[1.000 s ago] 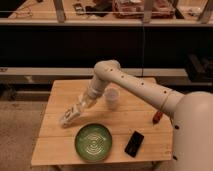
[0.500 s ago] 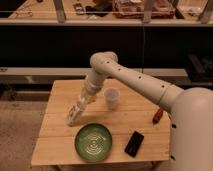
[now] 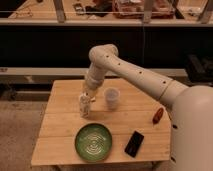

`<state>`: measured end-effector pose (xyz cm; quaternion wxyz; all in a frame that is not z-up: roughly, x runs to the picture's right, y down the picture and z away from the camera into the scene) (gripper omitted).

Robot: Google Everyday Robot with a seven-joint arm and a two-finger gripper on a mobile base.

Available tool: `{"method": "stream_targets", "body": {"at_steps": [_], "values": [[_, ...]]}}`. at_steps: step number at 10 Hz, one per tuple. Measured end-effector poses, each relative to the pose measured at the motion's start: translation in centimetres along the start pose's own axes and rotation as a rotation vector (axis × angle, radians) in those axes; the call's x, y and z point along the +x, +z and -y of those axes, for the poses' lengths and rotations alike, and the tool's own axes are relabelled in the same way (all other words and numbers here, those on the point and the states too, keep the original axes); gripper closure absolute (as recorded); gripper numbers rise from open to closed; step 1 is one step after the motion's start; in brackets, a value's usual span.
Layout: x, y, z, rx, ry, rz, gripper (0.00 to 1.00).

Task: Stand the bottle upright

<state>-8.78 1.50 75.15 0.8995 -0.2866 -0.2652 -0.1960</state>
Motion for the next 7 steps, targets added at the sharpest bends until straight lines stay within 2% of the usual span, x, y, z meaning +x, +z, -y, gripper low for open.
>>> {"method": "stream_targets", "body": {"at_steps": [2, 7], "values": [[0.03, -0.59, -0.21, -0.008, -0.016, -0.022, 0.66], [-0.48, -0.55, -0.67, -0.045, -0.051, -0.06, 0.66]]}}
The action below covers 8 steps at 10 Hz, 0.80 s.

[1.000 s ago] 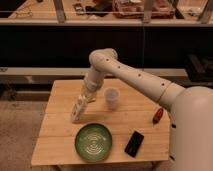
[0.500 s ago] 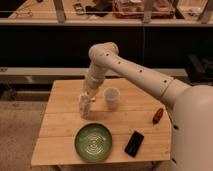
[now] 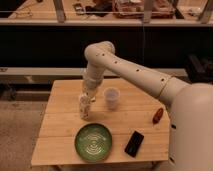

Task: Stand the bottle upright

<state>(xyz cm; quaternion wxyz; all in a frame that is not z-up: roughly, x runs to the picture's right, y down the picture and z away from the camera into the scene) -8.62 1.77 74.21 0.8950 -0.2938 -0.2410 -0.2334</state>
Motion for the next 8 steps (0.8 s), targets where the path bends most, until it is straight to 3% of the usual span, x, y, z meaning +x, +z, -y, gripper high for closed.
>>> {"method": "stream_targets", "body": {"at_steps": [8], "values": [[0.8, 0.36, -0.89, -0.047, -0.016, -0.056, 0.66]]}}
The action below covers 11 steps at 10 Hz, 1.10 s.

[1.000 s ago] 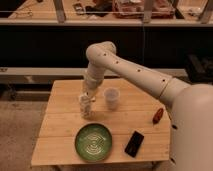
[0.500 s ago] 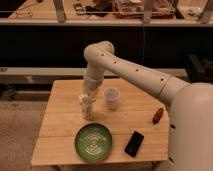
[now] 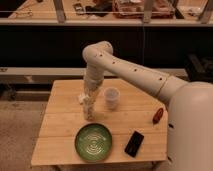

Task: Stand the bottle upright

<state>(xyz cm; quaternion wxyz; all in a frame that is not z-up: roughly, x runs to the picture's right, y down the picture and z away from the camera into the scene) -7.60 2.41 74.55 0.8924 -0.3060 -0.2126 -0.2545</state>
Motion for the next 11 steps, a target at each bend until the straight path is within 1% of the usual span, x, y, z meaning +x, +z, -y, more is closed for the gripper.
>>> {"method": "stream_targets", "body": {"at_steps": [2, 6, 7, 8, 10, 11], "values": [[0.23, 0.23, -0.18, -0.008, -0.005, -0.015, 0.66], [0.42, 0.73, -0.23, -0.016, -0.005, -0.032, 0.66], [0.56, 0.81, -0.23, -0.017, -0.004, -0.04, 0.62], [0.66, 0.86, -0.24, -0.017, -0.003, -0.047, 0.54], [0.89, 0.98, -0.19, -0.017, -0.001, -0.063, 0.33], [1.01, 1.04, -0.17, -0.016, 0.0, -0.07, 0.25]]}}
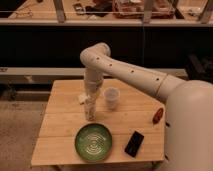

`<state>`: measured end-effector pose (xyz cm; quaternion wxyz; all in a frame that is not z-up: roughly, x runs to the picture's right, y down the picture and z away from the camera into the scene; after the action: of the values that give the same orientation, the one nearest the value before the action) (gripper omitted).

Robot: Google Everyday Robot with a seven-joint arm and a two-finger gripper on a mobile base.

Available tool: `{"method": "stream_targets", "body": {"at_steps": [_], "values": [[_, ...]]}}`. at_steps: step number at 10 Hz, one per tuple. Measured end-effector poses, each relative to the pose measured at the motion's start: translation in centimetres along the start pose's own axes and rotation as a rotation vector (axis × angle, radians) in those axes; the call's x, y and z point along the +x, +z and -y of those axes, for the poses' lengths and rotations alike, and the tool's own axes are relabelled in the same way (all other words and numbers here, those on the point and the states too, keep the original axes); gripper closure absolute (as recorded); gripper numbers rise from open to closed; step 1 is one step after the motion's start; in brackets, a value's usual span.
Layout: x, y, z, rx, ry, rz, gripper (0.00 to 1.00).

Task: Stand the bottle upright

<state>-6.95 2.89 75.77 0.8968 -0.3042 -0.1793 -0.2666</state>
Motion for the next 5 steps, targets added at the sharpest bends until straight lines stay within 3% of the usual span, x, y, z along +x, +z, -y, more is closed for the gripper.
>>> {"method": "stream_targets", "body": {"at_steps": [1, 5], "values": [[0.01, -0.01, 0.03, 0.001, 0.002, -0.003, 0.2], [-0.22, -0.3, 0.22, 0.009, 0.003, -0.004, 0.2]]}}
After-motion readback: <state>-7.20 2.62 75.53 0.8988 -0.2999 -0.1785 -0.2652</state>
